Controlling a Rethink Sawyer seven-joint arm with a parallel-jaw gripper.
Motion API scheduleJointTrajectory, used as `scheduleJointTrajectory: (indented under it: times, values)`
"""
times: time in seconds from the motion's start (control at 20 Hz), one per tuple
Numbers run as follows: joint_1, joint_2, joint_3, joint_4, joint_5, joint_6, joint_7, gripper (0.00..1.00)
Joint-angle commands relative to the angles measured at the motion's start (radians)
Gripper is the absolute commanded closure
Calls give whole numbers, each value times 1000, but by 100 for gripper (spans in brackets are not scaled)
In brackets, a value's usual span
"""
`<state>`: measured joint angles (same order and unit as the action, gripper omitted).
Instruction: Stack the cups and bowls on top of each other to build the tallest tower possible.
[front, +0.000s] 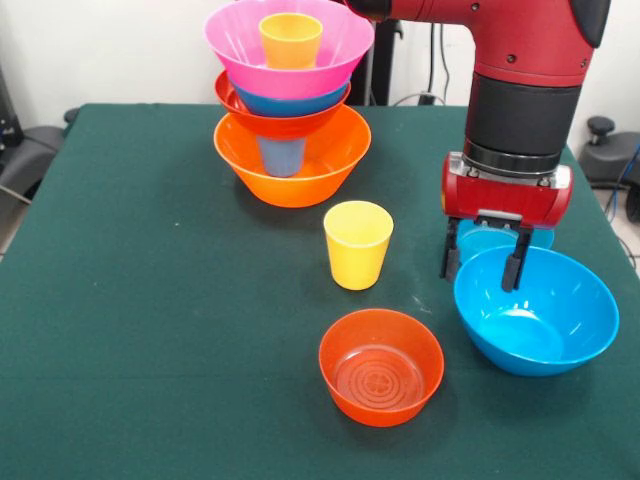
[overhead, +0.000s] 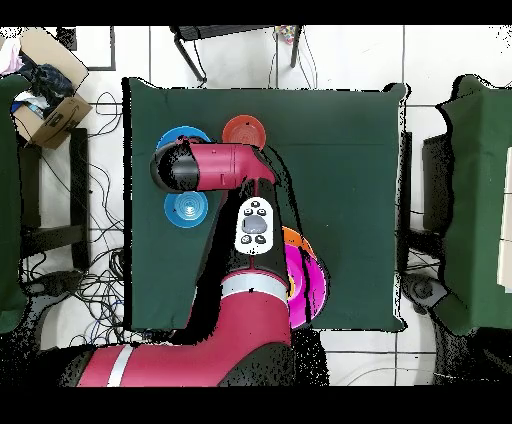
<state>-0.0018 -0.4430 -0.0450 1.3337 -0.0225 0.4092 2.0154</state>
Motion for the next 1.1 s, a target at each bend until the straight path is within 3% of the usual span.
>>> scheduleJointTrajectory:
  times: [0.05,1.1]
  values:
    - [8,17,43,52,32,-20,162,0]
    - [0,43,55,56,56,-46,131,0]
